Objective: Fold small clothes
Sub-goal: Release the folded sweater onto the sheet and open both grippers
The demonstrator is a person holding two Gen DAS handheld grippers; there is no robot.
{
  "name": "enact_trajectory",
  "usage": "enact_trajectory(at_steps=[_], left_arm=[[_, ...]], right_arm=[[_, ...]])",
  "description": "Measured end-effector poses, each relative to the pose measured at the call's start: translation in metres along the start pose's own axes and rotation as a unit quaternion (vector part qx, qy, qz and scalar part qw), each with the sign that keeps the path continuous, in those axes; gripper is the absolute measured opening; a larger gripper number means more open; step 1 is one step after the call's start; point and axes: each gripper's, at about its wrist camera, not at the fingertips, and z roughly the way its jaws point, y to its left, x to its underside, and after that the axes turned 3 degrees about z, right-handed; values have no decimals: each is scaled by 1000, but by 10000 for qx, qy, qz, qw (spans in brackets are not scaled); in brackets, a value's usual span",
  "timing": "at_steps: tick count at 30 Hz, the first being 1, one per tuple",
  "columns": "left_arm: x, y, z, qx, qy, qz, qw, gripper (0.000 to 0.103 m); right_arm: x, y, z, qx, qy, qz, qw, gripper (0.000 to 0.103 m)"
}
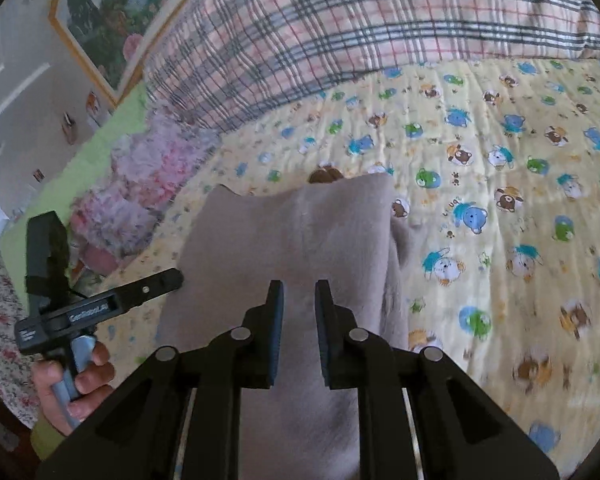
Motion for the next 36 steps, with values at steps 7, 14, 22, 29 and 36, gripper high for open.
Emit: enact_trajectory(at_steps=[7, 14, 22, 29, 36], left_arm=[[13, 15, 39, 58, 211, 63, 9997, 75], [12, 8, 7, -191, -85, 148, 9997, 77], [55, 0, -54, -224, -333, 318, 9987, 78], [106, 6, -73, -67, -169, 173, 9997, 79], [150, 11, -94, -61, -224, 129, 9996, 80]], right_arm=[[8, -23, 38, 273, 376, -99, 9989, 14], [3, -27, 25, -16, 345, 168, 9993, 17], [31, -4, -38, -40, 21, 35, 10000, 30], [71, 3, -68, -129, 52, 23, 9999, 35], [116, 9, -85, 9, 106, -66, 9999, 46]])
